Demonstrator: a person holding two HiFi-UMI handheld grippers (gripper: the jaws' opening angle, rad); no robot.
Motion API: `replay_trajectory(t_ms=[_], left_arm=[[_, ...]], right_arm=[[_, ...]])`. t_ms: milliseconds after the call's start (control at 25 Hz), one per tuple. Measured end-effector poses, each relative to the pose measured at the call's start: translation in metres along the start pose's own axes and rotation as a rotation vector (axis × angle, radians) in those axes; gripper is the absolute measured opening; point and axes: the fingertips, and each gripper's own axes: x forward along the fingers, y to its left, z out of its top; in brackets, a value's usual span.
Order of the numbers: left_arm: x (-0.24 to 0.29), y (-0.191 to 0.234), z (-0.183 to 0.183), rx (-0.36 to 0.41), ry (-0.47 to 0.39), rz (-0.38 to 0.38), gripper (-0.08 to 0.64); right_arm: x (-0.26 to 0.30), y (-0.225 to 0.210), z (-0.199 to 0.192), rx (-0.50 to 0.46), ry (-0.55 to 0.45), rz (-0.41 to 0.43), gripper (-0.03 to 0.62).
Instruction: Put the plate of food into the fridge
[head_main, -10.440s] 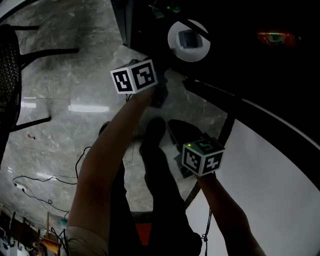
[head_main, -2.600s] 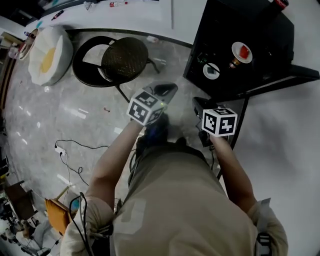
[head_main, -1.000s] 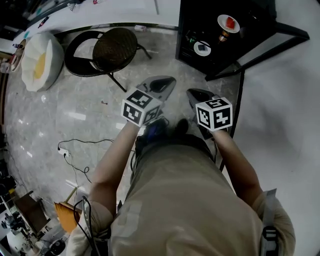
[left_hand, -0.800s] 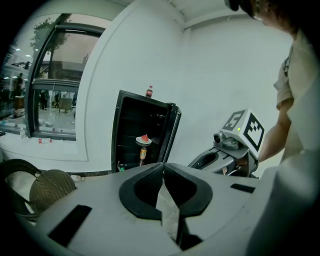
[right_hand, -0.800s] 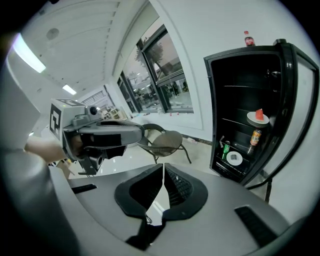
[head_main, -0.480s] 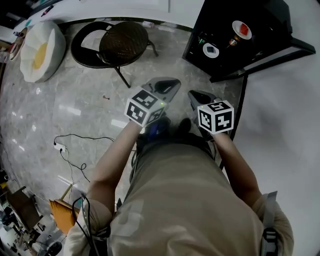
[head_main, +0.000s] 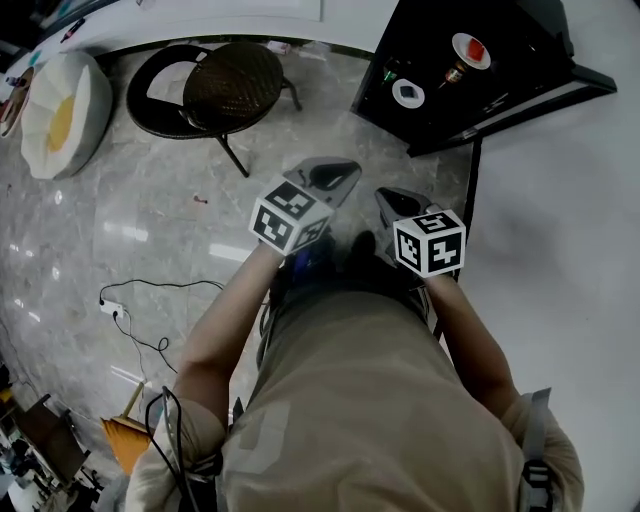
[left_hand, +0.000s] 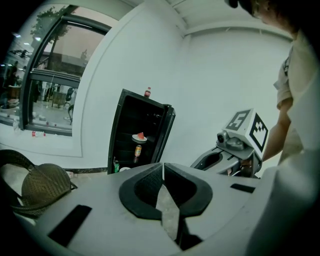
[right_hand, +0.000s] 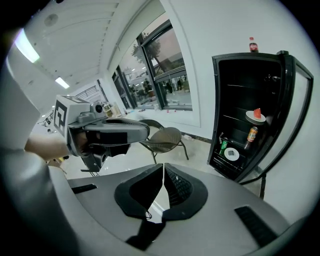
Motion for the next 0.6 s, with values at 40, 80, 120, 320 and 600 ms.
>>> replay_trajectory(t_ms=[40,80,120,320,600], left_arm=[[0.001,0.000,-0.001,-0.004,0.000,-0.002,0.018],[0.001,0.001,-0.002,-0.007,-0.001,-0.003,0.018],[0.001,0.001,-0.003,-0.010,-0.001,-0.003,0.018],[-0.005,-0.007,-0.017,-0.007,0.024,-0.001,0.018],[0.009,-0.028,-0.006,0.059,0.029,-0.005,0.018]], right_arm=[[-0.001,-0.001,-0.001,-0.003,0.002,-0.007,0.026],[-0.001,-0.002,-0.002,-0.004,0.001,-0.013,0.026],[-0.001,-0.002,-0.003,-0.003,-0.002,-0.020,0.025],[-0.005,0.000,-0.007,0.016,-0.039,-0.043,0.025],[-0.030,-0.015,-0.005,0.023,-0.113,-0.070,0.025]])
